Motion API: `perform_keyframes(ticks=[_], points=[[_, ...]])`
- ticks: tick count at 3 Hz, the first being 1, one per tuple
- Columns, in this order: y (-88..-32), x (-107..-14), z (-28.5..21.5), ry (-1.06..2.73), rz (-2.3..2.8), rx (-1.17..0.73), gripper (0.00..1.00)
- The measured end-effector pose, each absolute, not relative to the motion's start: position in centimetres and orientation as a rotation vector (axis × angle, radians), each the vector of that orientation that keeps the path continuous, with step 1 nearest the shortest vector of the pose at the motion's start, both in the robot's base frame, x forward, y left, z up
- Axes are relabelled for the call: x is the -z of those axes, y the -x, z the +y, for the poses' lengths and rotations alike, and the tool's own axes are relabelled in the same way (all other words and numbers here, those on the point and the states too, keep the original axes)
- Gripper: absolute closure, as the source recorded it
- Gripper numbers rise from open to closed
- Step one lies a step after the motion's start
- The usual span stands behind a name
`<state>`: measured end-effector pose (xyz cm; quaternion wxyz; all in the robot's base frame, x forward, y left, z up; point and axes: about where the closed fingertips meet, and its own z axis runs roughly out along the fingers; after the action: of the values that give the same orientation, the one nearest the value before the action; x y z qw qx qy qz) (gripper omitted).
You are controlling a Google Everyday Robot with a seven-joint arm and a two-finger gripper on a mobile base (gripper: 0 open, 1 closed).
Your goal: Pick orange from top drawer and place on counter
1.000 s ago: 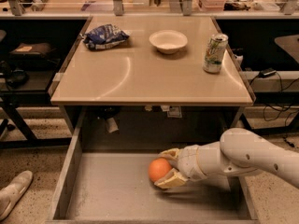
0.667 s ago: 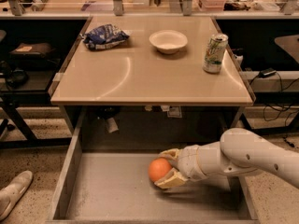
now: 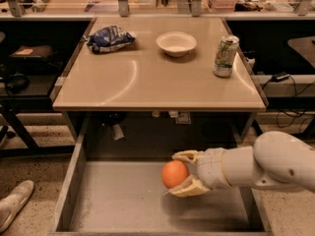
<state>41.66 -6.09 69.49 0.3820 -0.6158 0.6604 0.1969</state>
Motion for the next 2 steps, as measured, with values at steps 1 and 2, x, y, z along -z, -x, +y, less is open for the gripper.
perform_keyframes(ticks=[1, 2], points=[[-41.5, -75.8, -7.3, 1.574, 1.61, -0.391, 1.0], [-42.8, -82.8, -7.9, 1.611, 1.535, -0.294, 1.0]])
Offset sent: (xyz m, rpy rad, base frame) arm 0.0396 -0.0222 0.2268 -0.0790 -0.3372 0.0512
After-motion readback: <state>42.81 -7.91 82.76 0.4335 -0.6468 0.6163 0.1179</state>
